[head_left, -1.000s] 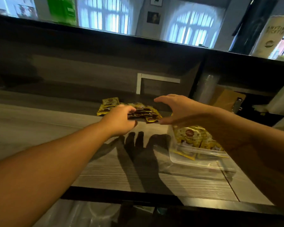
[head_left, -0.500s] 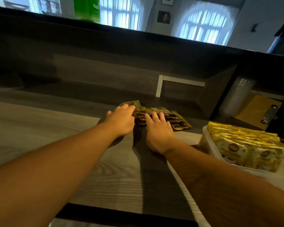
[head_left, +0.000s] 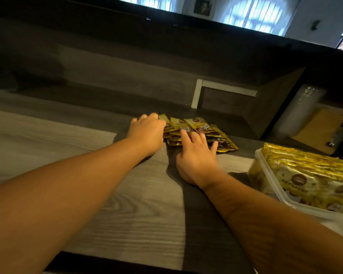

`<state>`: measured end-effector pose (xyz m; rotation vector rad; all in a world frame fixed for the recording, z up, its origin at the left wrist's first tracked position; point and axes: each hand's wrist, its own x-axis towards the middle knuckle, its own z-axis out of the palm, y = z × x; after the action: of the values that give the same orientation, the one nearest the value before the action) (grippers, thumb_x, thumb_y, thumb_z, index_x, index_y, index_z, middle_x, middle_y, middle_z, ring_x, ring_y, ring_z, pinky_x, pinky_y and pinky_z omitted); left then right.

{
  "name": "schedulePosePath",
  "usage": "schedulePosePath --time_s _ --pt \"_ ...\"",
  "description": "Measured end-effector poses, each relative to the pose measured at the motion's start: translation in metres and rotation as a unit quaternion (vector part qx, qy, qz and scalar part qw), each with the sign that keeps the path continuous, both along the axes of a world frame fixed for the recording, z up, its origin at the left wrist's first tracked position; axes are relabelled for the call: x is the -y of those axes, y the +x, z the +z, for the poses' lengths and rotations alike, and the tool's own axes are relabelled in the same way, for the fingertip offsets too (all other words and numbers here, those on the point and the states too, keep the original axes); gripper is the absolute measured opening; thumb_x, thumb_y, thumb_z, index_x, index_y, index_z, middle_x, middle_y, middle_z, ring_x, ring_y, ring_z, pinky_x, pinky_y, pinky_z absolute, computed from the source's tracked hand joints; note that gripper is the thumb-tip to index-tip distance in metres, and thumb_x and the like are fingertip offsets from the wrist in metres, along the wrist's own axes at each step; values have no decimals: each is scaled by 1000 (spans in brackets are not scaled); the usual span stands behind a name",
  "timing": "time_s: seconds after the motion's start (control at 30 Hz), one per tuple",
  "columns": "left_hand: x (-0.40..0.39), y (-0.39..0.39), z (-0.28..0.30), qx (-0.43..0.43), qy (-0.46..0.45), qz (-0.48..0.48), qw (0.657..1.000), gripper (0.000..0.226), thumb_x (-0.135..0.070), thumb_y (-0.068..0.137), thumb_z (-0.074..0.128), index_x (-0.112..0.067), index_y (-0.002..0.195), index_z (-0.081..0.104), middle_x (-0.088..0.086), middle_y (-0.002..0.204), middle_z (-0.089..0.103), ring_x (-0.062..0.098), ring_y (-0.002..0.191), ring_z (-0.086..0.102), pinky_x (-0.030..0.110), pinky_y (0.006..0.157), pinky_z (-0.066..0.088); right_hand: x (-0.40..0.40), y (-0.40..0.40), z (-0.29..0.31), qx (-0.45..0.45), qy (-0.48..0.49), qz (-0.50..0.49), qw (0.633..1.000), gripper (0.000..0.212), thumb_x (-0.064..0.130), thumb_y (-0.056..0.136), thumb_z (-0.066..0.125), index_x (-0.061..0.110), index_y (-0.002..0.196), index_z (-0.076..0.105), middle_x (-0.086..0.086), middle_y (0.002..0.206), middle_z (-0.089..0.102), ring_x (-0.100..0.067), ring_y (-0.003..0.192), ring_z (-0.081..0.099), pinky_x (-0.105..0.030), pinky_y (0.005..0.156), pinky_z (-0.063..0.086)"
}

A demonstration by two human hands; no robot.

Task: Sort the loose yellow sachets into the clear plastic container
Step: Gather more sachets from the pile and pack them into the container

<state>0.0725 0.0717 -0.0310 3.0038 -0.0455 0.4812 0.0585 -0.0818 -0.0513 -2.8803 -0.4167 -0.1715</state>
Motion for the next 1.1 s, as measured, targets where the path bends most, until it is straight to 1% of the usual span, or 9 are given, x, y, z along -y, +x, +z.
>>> schedulePosePath --time_s 0.17,0.37,0.47,0.57,0.67,0.7,0.87,0.97,1.1 --pt "-6 -19 0 128 -146 0 981 21 -26 95 60 -30 113 72 -1 111 53 20 107 49 31 81 43 4 -13 6 42 6 -8 999 60 36 92 48 24 148 31 -6 144 33 -30 142 17 -67 114 2" --pt "-6 -52 9 231 -412 62 879 19 -15 94 64 -27 106 74 -5 115 61 9 101 60 19 83 48 7 -20 9 72 14 -20 997 43 29 90 54 24 133 50 -6 133 41 -30 132 30 -62 115 15" --pt "0 -72 14 178 -557 63 809 21 -10 94 65 -30 96 71 -15 90 64 13 83 71 33 70 62 9 -21 9 99 21 -16 995 38 28 89 60 27 126 54 -5 129 44 -28 122 36 -48 106 33" --pt "7 -90 13 152 -644 91 744 28 -4 90 65 -30 82 71 -4 88 72 16 88 71 33 77 60 9 -23 8 125 25 -8 992 34 31 87 64 27 121 58 -5 130 43 -26 120 37 -42 100 40" --pt "13 -110 19 146 -793 95 583 21 -4 92 58 -13 78 71 9 89 71 22 93 70 33 85 58 9 -27 10 130 50 -15 990 28 32 92 61 24 118 62 -7 141 37 -28 127 34 -43 105 40" --pt "13 -114 20 146 -809 107 559 19 -6 93 60 -11 77 69 9 87 70 21 90 70 32 84 58 8 -28 10 120 77 -22 990 26 30 93 60 22 118 63 -8 146 34 -29 131 33 -43 108 38" --pt "20 -130 14 143 -733 162 645 15 -3 87 73 -13 98 72 0 89 70 12 82 70 27 74 58 9 -52 29 62 281 -72 955 20 20 94 63 18 114 66 -2 157 25 -18 140 34 -26 108 32" --pt "27 -133 15 118 -753 164 627 27 6 84 72 -18 96 68 3 96 71 12 78 72 22 61 54 15 -70 46 0 398 -106 911 22 21 90 69 20 112 68 1 155 32 -15 140 35 -21 98 33" --pt "48 -136 23 98 -794 145 583 29 10 86 66 -18 90 62 11 103 69 18 82 71 24 60 53 34 -98 63 -21 518 -103 849 6 24 89 68 27 94 70 0 158 30 -18 144 28 -35 107 36"
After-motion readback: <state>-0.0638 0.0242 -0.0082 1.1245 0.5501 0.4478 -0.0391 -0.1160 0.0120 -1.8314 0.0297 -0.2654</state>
